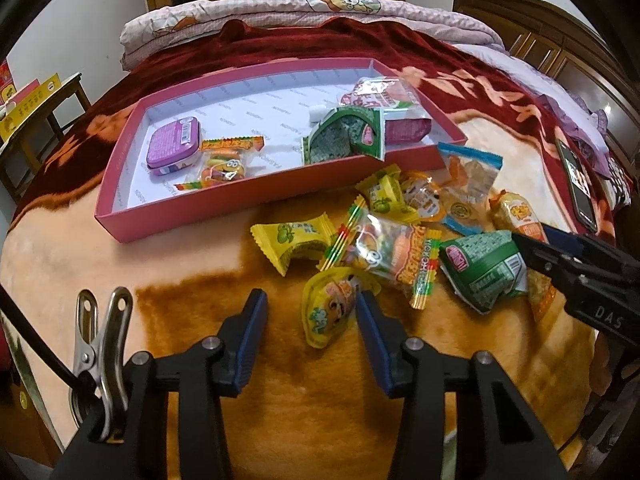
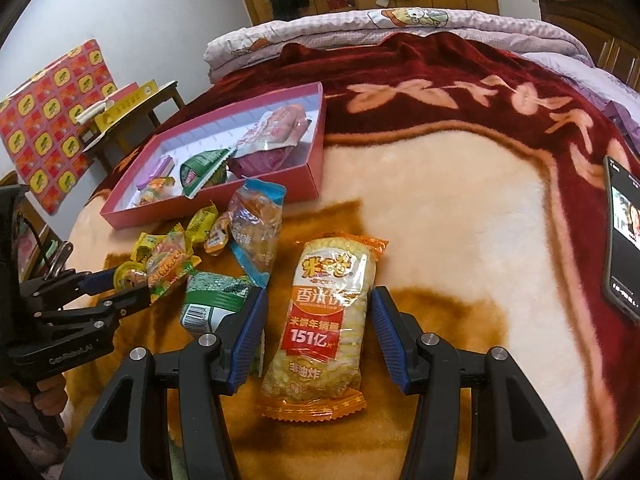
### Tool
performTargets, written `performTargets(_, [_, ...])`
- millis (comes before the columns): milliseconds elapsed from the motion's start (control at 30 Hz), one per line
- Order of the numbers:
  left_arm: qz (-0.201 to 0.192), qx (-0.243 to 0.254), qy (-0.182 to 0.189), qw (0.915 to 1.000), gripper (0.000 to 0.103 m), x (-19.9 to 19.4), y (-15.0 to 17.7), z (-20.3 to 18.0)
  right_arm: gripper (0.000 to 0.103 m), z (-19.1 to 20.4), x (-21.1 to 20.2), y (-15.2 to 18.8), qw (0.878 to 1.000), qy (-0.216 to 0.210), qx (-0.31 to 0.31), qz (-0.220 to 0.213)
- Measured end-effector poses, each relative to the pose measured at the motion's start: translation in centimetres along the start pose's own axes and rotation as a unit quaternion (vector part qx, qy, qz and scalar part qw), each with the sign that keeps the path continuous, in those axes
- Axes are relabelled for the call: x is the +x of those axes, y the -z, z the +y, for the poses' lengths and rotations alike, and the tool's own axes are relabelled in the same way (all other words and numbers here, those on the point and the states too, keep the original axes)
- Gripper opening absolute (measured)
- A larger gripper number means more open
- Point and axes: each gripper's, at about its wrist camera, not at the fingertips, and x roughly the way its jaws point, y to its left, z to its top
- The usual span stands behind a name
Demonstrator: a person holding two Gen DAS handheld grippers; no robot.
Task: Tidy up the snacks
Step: 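Grasp the yellow cartoon candy pouch with the left gripper while the right grasps the rice cracker bag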
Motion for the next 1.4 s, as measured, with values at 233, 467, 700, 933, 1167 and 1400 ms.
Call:
performTargets(233, [-0.005,0.011,0.013,0.9998,0.029,-0.4,0.1,-0.2,0.052,0.1,-0.1,0.1,1.000,-0.001,0.004,-0.013])
performTargets(467, [-0.009,0.017,0.022,0.9996,0.026,-0.9,0.4,-0.2,0.040,0.3,-0.3,0.1,1.000,0.004,0.001,-0.018])
performTargets(700, [-0.023,0.008,0.026,0.9994,0.026,-1.8,0.6,0.4,0.039,1.0,-1.0,-0.2,1.000,-0.004,0.000,-0.029])
performTargets(933, [-0.041,-0.008,0.030,0.9987,0.026,-3.2,0.5,1.4,0.039,2.3,-2.1,-0.5,0.999,-0.010,-0.012,-0.044])
performTargets(1167, [-0.056,-0.017,0.032,0.9978,0.026,-4.2,0.1,2.1,0.039,3.6,-2.4,-0.7,0.999,-0.027,-0.018,-0.036])
performTargets(1400, [-0.064,-0.022,0.034,0.9971,0.026,-4.5,-0.7,2.6,0.039,5.2,-2.8,-1.5,0.998,-0.029,-0.038,-0.038])
